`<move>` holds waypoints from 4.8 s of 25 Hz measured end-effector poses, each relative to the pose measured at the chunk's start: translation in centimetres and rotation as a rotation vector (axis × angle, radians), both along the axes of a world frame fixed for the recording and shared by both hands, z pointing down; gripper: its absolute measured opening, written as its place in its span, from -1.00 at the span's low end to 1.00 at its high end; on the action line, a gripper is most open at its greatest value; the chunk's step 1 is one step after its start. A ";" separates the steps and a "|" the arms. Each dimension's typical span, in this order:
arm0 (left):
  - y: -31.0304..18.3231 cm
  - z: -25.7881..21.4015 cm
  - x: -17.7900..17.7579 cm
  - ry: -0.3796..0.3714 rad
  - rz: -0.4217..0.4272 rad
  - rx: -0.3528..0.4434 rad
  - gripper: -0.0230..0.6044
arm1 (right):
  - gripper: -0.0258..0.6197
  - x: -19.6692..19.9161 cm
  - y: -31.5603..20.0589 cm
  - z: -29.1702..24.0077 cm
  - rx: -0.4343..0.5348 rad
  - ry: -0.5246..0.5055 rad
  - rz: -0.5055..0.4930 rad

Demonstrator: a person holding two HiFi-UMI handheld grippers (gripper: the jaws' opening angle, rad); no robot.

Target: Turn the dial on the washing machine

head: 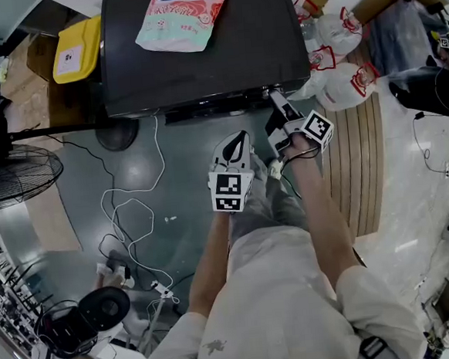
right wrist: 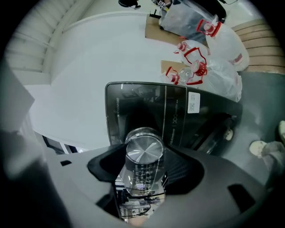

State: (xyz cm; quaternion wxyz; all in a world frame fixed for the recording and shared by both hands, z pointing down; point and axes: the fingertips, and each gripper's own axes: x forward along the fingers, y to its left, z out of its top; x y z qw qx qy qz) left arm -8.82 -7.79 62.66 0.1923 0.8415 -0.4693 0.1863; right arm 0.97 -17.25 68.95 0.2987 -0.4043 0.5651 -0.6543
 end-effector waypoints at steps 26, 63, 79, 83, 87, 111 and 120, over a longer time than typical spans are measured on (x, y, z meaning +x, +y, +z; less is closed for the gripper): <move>0.8 1.2 -1.1 -0.002 -0.022 -0.020 -0.89 | 0.18 0.4 0.6 -1.3 0.267 1.231 -0.399; 0.7 2.0 -2.1 -0.005 -0.096 -0.039 -0.89 | -0.07 0.3 -0.6 -0.8 0.222 1.181 -0.378; 0.3 1.6 -1.8 -0.001 -0.094 -0.028 -0.89 | -0.03 0.3 0.4 -0.3 0.219 1.154 -0.388; 0.0 1.0 -1.9 -0.001 -0.099 -0.015 -0.89 | -0.06 0.5 2.4 -0.7 0.256 1.198 -0.431; -0.3 0.2 -2.0 0.001 -0.104 -0.002 -0.89 | -0.22 -0.1 4.2 -2.3 0.343 1.230 -0.482; -0.8 -4.8 -2.4 -0.026 -0.114 0.086 -0.89 | -0.90 -1.6 6.9 -10.8 0.650 1.296 -0.524; -1.6 -5.9 -2.2 -0.021 -0.106 0.117 -0.89 | -0.90 -1.8 6.5 -11.3 0.654 1.297 -0.517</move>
